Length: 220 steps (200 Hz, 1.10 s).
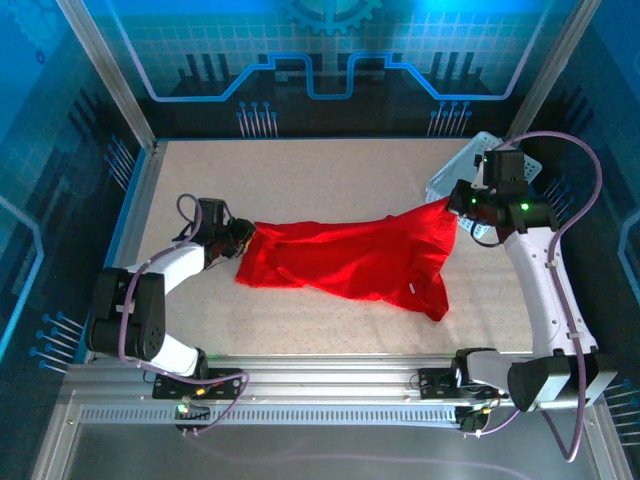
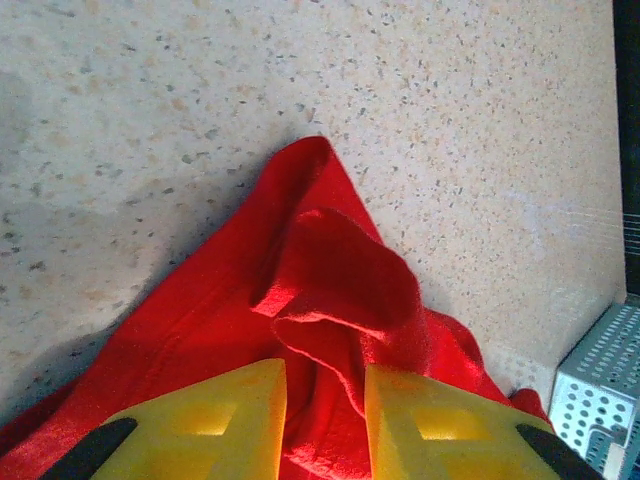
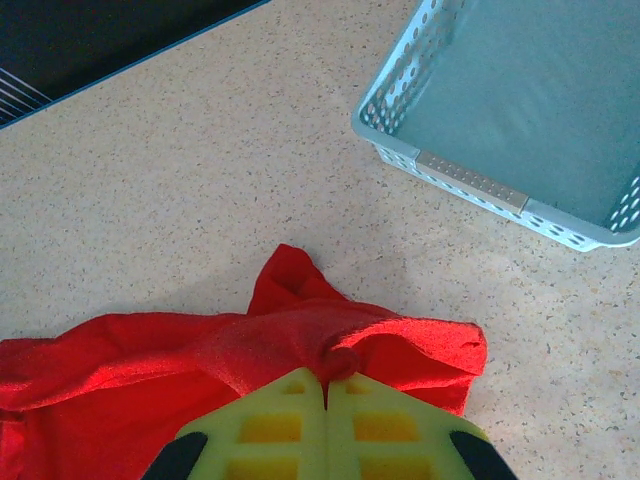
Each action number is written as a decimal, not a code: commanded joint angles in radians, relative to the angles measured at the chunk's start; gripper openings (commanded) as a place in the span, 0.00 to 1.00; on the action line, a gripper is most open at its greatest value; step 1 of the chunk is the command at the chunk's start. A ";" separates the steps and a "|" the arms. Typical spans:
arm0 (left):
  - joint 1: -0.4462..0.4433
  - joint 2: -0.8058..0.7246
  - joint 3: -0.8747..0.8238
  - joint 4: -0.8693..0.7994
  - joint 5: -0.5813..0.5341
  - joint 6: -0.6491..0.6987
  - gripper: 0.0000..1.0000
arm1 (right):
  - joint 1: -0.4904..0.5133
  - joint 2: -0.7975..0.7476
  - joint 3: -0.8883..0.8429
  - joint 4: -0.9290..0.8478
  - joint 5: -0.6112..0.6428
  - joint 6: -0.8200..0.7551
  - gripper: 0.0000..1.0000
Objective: Fold the inside-out t-shirt
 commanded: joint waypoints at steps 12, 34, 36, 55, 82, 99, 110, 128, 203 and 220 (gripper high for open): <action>0.007 0.046 0.000 0.046 0.035 -0.022 0.28 | -0.022 -0.018 -0.014 0.014 -0.017 -0.006 0.00; 0.007 0.071 0.009 0.049 0.040 -0.025 0.27 | -0.022 -0.018 -0.014 0.013 -0.016 -0.007 0.00; 0.007 0.072 0.011 0.049 0.041 -0.026 0.27 | -0.022 -0.018 -0.014 0.013 -0.016 -0.006 0.00; 0.006 0.087 0.015 0.055 0.043 -0.026 0.21 | -0.022 -0.018 -0.012 0.011 -0.017 -0.007 0.00; 0.007 0.096 0.027 0.049 0.035 -0.017 0.12 | -0.022 -0.018 -0.014 0.008 -0.012 -0.009 0.00; 0.007 0.097 0.037 0.043 0.027 -0.007 0.07 | -0.022 -0.021 -0.010 0.005 -0.011 -0.009 0.00; 0.007 0.093 0.043 0.037 0.023 -0.002 0.03 | -0.025 -0.023 -0.007 0.003 -0.010 -0.012 0.00; 0.008 0.073 0.052 0.023 0.018 0.009 0.00 | -0.027 -0.028 0.005 -0.008 -0.010 -0.012 0.00; 0.081 -0.386 0.253 -0.269 -0.025 0.185 0.00 | -0.161 -0.057 0.306 -0.165 -0.075 0.031 0.00; 0.117 -0.479 0.338 -0.306 0.003 0.210 0.00 | -0.179 -0.055 0.416 -0.192 -0.107 0.043 0.00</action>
